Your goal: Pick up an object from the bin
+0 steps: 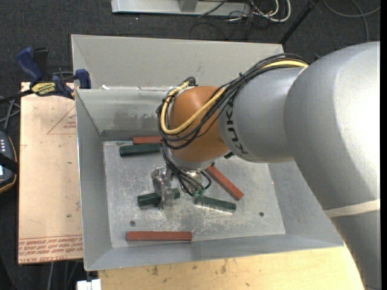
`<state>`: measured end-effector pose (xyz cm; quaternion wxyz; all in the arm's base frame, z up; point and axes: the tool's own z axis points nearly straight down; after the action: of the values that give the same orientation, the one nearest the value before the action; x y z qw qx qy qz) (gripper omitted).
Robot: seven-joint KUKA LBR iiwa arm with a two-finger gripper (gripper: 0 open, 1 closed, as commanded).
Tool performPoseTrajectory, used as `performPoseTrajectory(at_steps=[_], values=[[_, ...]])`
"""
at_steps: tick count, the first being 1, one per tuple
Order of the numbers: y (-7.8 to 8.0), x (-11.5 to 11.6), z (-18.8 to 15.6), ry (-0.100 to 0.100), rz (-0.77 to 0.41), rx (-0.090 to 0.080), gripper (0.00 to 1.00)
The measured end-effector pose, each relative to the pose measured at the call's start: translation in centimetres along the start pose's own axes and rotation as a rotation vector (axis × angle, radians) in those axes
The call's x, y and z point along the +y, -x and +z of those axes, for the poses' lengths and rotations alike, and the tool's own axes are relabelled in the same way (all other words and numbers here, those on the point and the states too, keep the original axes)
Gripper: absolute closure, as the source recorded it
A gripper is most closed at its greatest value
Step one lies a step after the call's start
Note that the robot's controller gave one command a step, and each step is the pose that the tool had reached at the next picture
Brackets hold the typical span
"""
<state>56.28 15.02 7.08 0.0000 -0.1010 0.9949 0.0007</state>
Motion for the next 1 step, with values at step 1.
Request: performPoseTrajectory(at_steps=[1], values=[[0.0,0.0,0.01,0.0,0.0,0.0,1.0]])
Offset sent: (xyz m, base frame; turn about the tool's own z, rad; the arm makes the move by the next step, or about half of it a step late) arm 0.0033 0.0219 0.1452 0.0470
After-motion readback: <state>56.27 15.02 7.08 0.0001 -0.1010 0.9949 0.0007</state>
